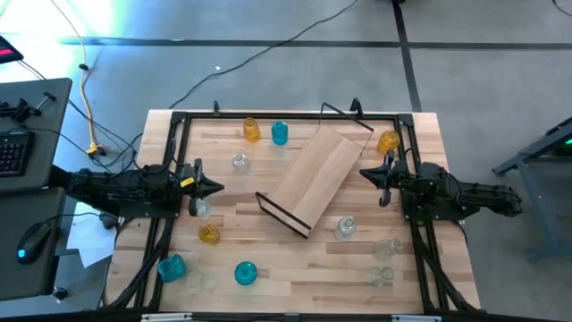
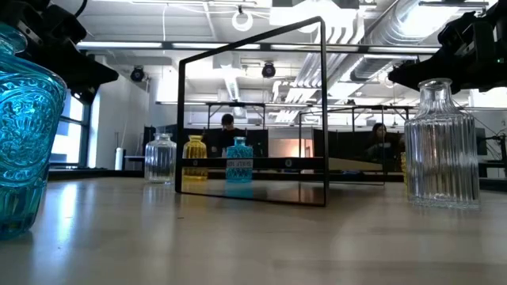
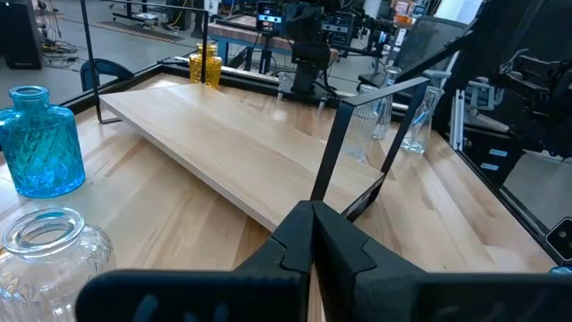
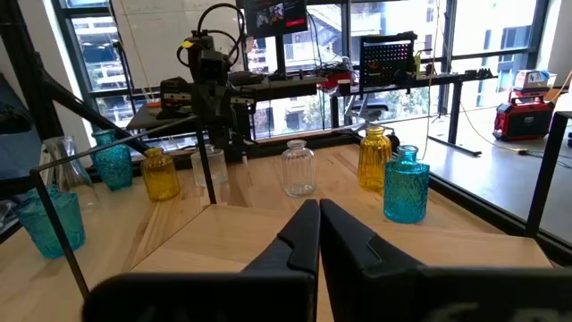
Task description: Sort vases onto shelf
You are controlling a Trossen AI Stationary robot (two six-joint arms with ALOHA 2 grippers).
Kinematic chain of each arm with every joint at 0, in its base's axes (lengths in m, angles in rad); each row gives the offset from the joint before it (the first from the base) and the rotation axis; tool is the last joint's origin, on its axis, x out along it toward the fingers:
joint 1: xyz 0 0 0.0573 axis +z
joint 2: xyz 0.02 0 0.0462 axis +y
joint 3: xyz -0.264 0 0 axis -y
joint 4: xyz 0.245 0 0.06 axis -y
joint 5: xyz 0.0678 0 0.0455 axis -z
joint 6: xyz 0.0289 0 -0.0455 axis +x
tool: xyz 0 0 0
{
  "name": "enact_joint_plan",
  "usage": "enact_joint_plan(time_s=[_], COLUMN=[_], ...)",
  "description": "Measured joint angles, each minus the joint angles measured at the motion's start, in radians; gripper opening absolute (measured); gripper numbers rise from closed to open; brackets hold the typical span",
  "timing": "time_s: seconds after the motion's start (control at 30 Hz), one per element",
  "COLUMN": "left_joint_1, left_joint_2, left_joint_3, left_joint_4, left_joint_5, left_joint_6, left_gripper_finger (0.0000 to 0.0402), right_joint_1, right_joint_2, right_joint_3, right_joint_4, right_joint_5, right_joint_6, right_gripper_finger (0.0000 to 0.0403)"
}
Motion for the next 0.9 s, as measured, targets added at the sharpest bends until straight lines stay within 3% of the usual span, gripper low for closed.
enact_joint_plan(time_s=[0.33, 0.53, 0.9], left_joint_1=[0.001, 0.001, 0.003], left_joint_2=[0.0, 0.0, 0.001], left_joint_3=[0.0, 0.0, 0.019], left_joint_4=[0.021, 0.097, 0.507], left_joint_5=[-0.018, -0.15, -0.197], left_joint_6=[0.044, 0.027, 0.164], left_gripper_finger=[0.0001, 0.0001, 0.0001], right_joint_1=[0.0, 0.0, 0.0], right_joint_2=[0.0, 0.0, 0.0], right_joint_3=[0.0, 0.0, 0.0], right_joint_4=[0.0, 0.0, -0.002], right_joint_5=[0.0, 0.0, 0.0], right_joint_6=[0.0, 0.0, 0.0], right_gripper_finger=[0.0, 0.0, 0.0])
